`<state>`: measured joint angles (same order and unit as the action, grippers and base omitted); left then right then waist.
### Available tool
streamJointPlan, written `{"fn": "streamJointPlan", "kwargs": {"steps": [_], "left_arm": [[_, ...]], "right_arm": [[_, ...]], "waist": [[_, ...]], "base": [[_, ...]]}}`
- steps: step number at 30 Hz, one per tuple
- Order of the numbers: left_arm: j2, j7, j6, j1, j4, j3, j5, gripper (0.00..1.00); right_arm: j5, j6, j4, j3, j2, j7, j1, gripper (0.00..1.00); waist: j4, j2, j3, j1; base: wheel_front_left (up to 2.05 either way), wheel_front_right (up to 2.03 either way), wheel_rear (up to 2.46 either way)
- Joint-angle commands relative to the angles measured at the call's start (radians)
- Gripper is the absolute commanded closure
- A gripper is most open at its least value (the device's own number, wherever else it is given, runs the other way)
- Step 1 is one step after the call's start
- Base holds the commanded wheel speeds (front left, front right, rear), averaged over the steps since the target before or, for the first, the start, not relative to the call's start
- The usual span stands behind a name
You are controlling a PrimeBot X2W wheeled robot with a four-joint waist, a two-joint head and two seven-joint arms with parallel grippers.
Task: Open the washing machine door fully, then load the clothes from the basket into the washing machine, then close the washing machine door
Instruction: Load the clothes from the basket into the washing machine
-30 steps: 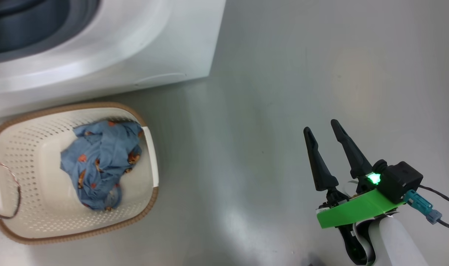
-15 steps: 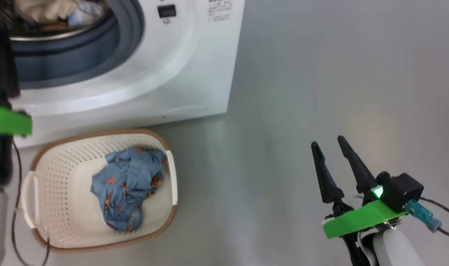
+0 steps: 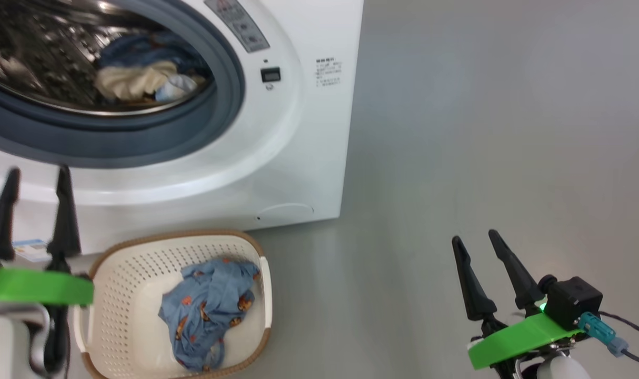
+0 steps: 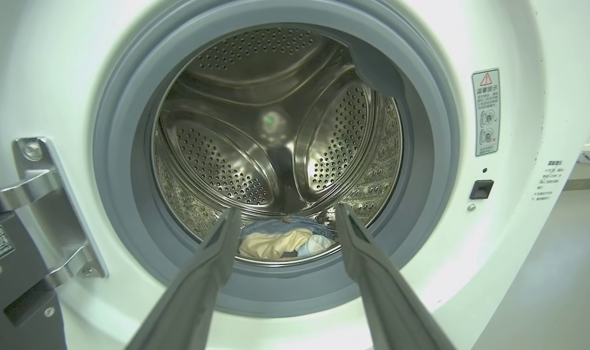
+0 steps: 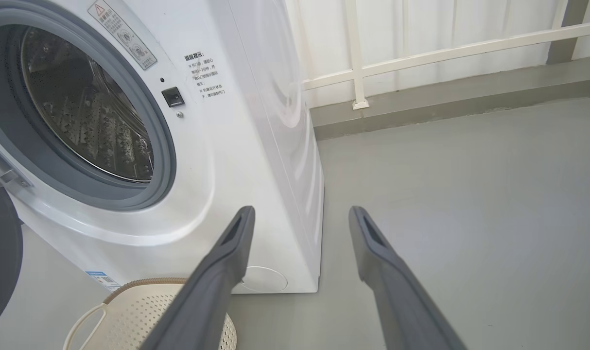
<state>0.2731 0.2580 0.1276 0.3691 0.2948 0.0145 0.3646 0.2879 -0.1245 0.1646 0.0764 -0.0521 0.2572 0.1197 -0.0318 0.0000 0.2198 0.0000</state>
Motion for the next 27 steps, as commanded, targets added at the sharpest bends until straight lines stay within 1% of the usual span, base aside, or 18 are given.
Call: {"fn": "streamJointPlan", "kwargs": {"steps": [1, 5, 10, 11, 20, 27], "left_arm": [[0.024, 0.004, 0.002, -0.024, -0.044, -0.048, -0.024, 0.0], [-0.015, 0.004, 0.002, -0.127, -0.107, -0.065, -0.074, 0.0], [-0.061, 0.004, 0.002, -0.237, -0.164, -0.092, -0.111, 0.0], [-0.061, 0.004, 0.002, -0.237, -0.164, -0.092, -0.111, 0.0], [-0.138, 0.004, -0.008, -0.369, -0.221, -0.163, -0.149, 0.0], [-0.179, 0.004, -0.015, -0.442, -0.245, -0.21, -0.159, 0.0]], "right_arm": [[-0.01, -0.006, -0.019, 0.014, 0.002, 0.005, -0.012, 0.0], [-0.013, -0.006, -0.016, 0.008, 0.002, 0.005, -0.03, 0.0], [-0.028, -0.006, -0.02, 0.005, 0.002, 0.005, -0.047, 0.0], [-0.028, -0.006, -0.02, 0.005, 0.002, 0.005, -0.047, 0.0], [-0.033, -0.006, -0.014, -0.01, 0.002, 0.005, -0.064, 0.0], [-0.038, -0.006, -0.016, -0.01, 0.002, 0.005, -0.076, 0.0]], "waist": [[0.019, 0.0, -0.056, 0.0], [0.018, 0.0, -0.089, 0.0], [0.015, 0.0, -0.12, 0.0], [0.015, 0.0, -0.12, 0.0], [0.012, 0.0, -0.163, 0.0], [0.009, 0.0, -0.176, 0.0]], "base": [[0.0, 0.0, 0.0], [0.0, 0.0, 0.0], [0.0, 0.0, 0.0], [0.0, 0.0, 0.0], [0.0, 0.0, 0.0], [0.0, 0.0, 0.0]]}}
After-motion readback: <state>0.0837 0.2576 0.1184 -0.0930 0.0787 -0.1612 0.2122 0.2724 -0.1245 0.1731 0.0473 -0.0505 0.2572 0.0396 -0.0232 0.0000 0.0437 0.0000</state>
